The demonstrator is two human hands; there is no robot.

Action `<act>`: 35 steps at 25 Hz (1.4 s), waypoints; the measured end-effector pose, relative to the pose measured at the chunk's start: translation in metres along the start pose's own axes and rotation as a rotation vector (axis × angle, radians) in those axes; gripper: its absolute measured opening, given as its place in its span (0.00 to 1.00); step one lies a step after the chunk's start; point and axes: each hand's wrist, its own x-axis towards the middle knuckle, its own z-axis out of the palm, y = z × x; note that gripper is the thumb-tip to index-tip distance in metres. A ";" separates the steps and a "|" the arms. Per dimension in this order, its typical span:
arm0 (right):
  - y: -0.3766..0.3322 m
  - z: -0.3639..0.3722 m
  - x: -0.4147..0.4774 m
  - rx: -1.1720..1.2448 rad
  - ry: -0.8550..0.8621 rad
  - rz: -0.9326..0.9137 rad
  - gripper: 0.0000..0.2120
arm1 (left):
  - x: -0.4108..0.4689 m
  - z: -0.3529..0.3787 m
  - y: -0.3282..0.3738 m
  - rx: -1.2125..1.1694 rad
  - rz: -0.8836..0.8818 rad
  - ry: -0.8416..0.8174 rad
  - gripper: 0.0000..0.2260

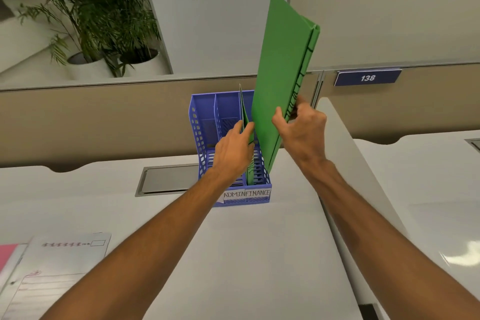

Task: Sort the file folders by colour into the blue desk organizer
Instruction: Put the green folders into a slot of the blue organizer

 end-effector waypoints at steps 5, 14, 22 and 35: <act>0.019 0.043 -0.019 -0.051 -0.051 0.015 0.07 | 0.000 0.011 -0.007 -0.006 0.007 0.029 0.25; 0.046 0.091 -0.071 -0.086 -0.023 0.065 0.07 | -0.008 0.023 -0.015 -0.205 0.028 0.071 0.27; 0.053 0.106 -0.071 -0.066 -0.026 0.050 0.15 | -0.006 0.028 -0.019 -0.216 0.039 0.105 0.28; 0.075 0.115 -0.100 -0.152 -0.431 0.257 0.19 | -0.004 0.024 -0.021 -0.118 -0.017 0.073 0.28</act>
